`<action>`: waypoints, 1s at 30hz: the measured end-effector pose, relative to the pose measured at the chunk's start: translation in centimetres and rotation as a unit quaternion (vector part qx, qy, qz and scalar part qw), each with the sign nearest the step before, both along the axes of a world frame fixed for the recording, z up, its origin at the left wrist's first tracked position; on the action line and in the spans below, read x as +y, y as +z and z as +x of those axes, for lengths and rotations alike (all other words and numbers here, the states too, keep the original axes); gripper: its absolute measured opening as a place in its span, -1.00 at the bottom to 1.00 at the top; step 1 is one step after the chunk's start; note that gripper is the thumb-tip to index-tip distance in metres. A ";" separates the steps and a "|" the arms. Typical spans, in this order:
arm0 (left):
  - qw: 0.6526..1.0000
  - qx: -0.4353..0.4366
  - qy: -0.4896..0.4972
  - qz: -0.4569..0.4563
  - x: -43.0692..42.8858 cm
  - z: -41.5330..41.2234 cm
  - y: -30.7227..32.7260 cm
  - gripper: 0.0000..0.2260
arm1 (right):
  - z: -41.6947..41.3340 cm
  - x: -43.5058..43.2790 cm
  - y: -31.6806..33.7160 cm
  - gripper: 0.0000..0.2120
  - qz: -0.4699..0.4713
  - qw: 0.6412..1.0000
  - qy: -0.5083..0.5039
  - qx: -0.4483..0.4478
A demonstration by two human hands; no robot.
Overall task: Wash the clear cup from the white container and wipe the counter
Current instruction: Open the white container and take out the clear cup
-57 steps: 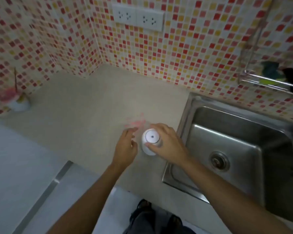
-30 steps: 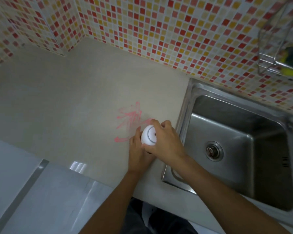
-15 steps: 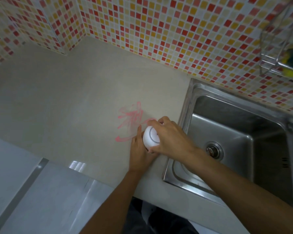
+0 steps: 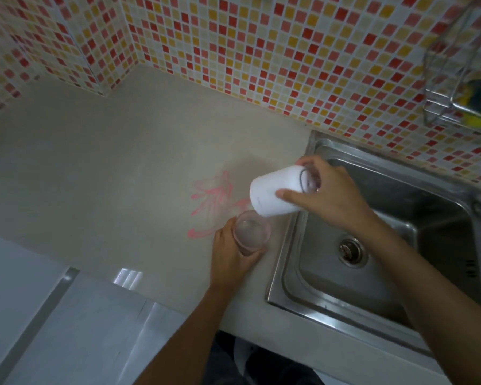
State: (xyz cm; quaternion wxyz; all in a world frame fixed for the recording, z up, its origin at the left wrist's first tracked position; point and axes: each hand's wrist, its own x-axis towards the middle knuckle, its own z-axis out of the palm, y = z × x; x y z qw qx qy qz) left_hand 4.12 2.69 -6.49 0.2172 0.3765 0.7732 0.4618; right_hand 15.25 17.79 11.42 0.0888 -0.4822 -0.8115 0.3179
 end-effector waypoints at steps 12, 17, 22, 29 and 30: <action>0.998 0.056 0.005 -0.014 0.4 0.2 -0.7 -0.27 | -1.4 6.1 -12.2 -0.20 -0.204 0.928 -0.205 0.234; 0.998 0.059 0.009 -0.016 0.4 0.3 -0.6 -0.27 | -2.7 5.1 -14.6 -0.30 -0.128 0.951 -0.160 0.231; 0.998 0.064 0.006 -0.018 0.3 0.2 -0.6 -0.26 | -3.0 3.9 -15.5 -0.30 -0.091 0.955 -0.140 0.244; 0.998 0.069 0.003 -0.005 0.3 0.3 -0.6 -0.28 | -2.7 2.7 -17.0 -0.15 -0.083 0.968 -0.131 0.195; 0.997 0.070 0.004 -0.008 0.3 0.3 -0.7 -0.28 | -2.9 2.7 -17.1 -0.15 -0.079 0.969 -0.133 0.192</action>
